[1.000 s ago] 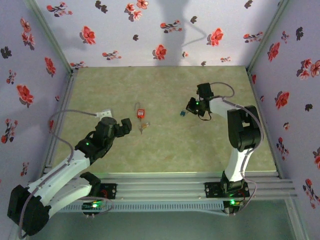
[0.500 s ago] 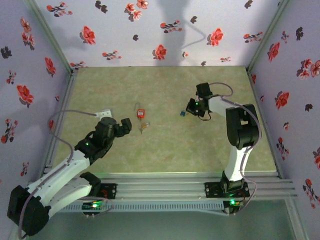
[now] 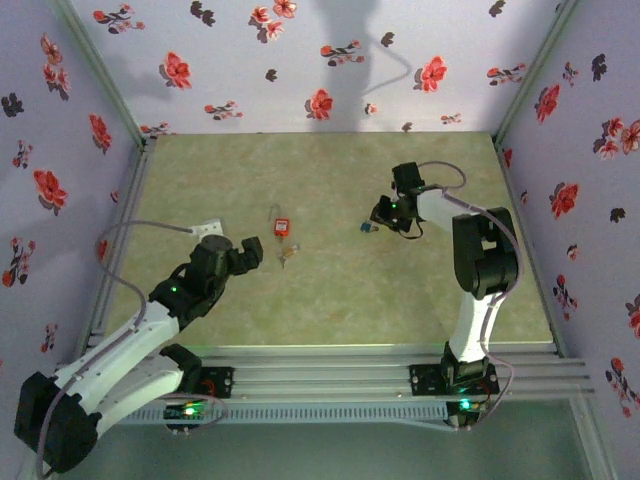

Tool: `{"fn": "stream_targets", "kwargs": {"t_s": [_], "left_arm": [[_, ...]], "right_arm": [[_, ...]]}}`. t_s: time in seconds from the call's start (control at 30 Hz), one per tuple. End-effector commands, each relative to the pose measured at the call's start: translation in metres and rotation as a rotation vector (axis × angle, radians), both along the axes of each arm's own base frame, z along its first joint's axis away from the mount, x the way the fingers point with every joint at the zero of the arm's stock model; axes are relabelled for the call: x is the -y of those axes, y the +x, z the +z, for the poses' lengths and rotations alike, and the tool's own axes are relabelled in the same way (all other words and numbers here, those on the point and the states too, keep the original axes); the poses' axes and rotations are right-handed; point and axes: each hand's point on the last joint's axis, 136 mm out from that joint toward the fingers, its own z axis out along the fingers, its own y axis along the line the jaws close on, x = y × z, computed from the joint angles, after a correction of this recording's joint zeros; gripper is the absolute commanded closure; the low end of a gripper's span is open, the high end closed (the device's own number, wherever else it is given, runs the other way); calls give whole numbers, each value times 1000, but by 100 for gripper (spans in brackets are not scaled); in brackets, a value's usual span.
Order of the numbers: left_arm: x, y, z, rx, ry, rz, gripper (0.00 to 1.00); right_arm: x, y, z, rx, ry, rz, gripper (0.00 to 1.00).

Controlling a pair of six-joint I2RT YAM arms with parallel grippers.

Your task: Lock with the key

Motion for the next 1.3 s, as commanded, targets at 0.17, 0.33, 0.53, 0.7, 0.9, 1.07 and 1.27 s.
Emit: {"fn": "stream_targets", "kwargs": {"t_s": [0.17,0.33,0.53,0.7,0.9,1.07,1.27], "left_arm": [[-11,1,7,40,10,40,0],[-13,0,9,48,9,49,0],[-15,-1,11,55,6,51,0],[-16,-2,12,58,6,53,0],[-17,-2,13,61,8,56,0],[-19,-3,14,67,7,63,0],[-20,-4,15,74,5,67,0]], "right_arm": [[-40,-27,33,50,-116,107,41],[-80,-53,35,56,-151,133,27],[-125,-75,37,73,-120,106,6],[-162,-86,51,128,-136,105,2],[-187,-91,48,115,-237,108,9],[-203,-94,43,112,-254,108,14],[-228,-100,38,111,-251,150,25]]}}
